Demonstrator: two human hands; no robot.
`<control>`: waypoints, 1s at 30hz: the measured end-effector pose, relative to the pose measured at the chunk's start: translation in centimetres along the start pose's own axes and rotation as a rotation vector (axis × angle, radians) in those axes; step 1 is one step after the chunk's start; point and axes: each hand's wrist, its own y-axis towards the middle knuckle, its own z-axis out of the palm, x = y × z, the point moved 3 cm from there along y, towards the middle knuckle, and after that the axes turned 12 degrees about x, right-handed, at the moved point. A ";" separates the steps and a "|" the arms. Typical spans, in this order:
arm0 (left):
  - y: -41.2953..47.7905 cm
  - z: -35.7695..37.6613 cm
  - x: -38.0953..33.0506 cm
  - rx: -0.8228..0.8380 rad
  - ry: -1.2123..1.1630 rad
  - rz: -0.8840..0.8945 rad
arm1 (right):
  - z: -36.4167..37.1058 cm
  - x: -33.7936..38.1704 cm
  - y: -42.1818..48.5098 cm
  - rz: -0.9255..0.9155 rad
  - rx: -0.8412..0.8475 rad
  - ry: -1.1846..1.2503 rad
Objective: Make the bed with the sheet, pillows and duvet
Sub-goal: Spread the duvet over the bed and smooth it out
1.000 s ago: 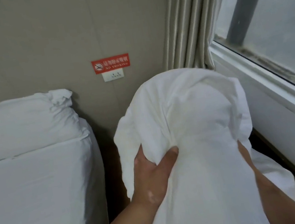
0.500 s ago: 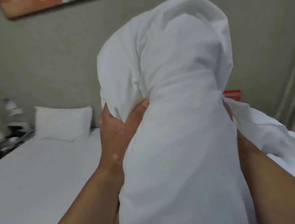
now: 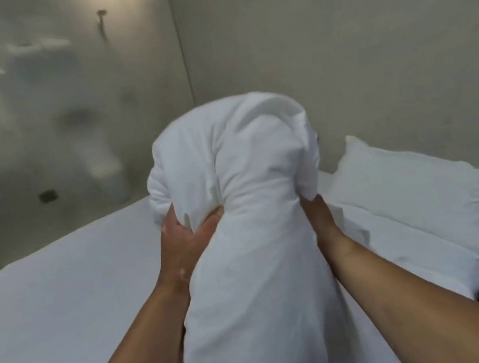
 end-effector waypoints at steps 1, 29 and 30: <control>-0.4 -0.4 2.6 -0.003 0.020 -0.050 | 1.4 -1.9 -0.2 0.030 0.065 0.032; 15.2 -6.8 21.1 -0.534 0.715 -0.488 | 9.6 -4.7 36.0 -0.403 0.411 -0.236; 16.2 -7.1 22.2 -0.495 0.755 -0.563 | 9.9 -5.8 37.5 -0.397 0.400 -0.330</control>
